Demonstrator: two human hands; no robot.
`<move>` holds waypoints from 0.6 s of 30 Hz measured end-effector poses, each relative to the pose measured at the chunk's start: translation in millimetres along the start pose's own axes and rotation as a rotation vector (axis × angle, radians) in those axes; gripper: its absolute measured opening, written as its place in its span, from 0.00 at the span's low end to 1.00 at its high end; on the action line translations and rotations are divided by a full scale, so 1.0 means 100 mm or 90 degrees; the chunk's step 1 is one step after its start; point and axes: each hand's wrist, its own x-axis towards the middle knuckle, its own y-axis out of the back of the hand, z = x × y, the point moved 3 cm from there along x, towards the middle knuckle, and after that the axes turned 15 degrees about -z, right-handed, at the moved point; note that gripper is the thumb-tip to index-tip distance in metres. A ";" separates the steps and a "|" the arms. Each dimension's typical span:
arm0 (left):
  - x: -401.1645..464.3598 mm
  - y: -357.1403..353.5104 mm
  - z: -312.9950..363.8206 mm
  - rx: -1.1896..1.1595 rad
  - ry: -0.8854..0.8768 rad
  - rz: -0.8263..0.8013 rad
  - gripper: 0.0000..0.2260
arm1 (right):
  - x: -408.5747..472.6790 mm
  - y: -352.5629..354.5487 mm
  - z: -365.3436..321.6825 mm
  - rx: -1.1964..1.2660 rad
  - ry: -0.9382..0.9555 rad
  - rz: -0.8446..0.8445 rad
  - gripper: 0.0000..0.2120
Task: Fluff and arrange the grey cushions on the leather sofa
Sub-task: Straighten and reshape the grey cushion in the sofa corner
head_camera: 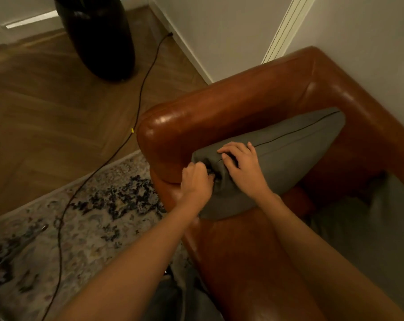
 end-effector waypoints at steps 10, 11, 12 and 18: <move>0.03 -0.18 -0.01 -0.062 0.070 -0.020 0.10 | 0.00 -0.12 -0.02 -0.004 -0.034 0.023 0.09; 0.02 -0.18 -0.03 -0.101 0.079 -0.012 0.08 | 0.01 -0.11 -0.02 -0.008 -0.035 0.022 0.10; 0.02 -0.18 -0.04 -0.128 0.081 -0.007 0.05 | 0.02 -0.11 -0.02 -0.015 -0.034 0.020 0.10; 0.06 -0.12 -0.09 -0.308 0.155 0.011 0.04 | 0.04 -0.16 0.00 -0.059 -0.038 0.038 0.12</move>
